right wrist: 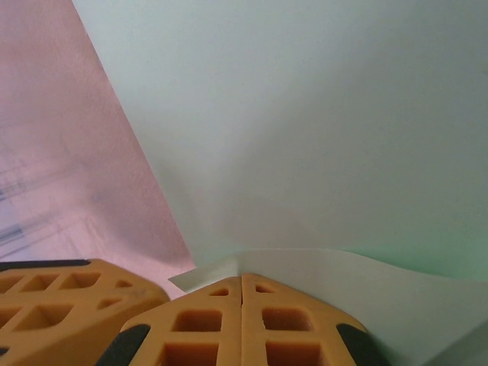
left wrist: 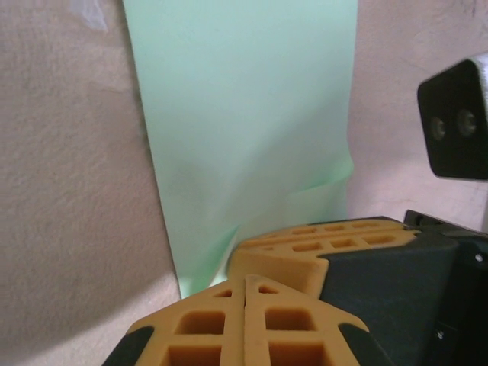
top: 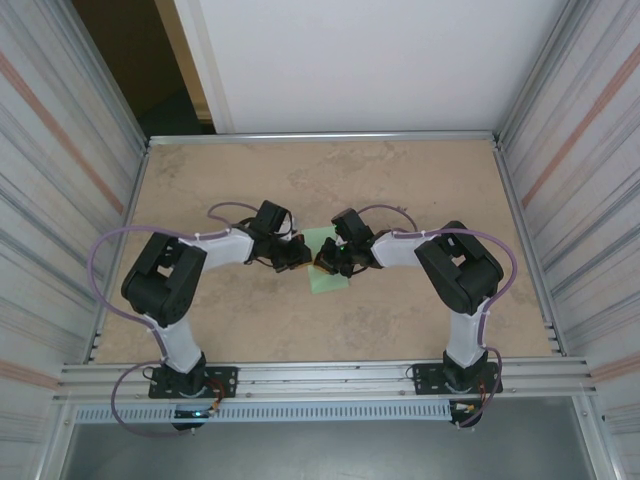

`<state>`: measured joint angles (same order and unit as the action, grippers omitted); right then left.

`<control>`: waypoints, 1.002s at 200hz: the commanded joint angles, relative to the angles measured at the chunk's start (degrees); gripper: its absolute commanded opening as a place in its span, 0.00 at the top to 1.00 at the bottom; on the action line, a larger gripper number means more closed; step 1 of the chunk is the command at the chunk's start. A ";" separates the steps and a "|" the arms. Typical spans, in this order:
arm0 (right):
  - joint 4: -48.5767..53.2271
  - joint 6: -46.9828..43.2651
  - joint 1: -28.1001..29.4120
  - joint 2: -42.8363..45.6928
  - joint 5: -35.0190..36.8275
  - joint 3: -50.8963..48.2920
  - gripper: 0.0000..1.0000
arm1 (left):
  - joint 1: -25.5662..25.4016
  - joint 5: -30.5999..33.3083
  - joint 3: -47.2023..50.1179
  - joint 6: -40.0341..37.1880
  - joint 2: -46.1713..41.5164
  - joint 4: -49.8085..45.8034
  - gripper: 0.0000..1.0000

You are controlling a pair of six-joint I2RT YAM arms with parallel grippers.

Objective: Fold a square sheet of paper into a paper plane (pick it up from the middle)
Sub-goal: Fold the triangle a second time at the center of the table.

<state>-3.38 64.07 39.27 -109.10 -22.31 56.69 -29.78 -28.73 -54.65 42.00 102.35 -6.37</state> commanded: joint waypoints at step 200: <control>5.34 -7.37 -0.56 4.52 0.98 0.87 1.00 | -0.07 5.45 -4.95 -6.48 6.73 -8.22 1.00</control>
<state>-1.58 60.16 38.98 -105.75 -22.06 56.71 -29.76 -25.85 -59.05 37.47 106.98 -11.18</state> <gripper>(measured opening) 0.062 0.050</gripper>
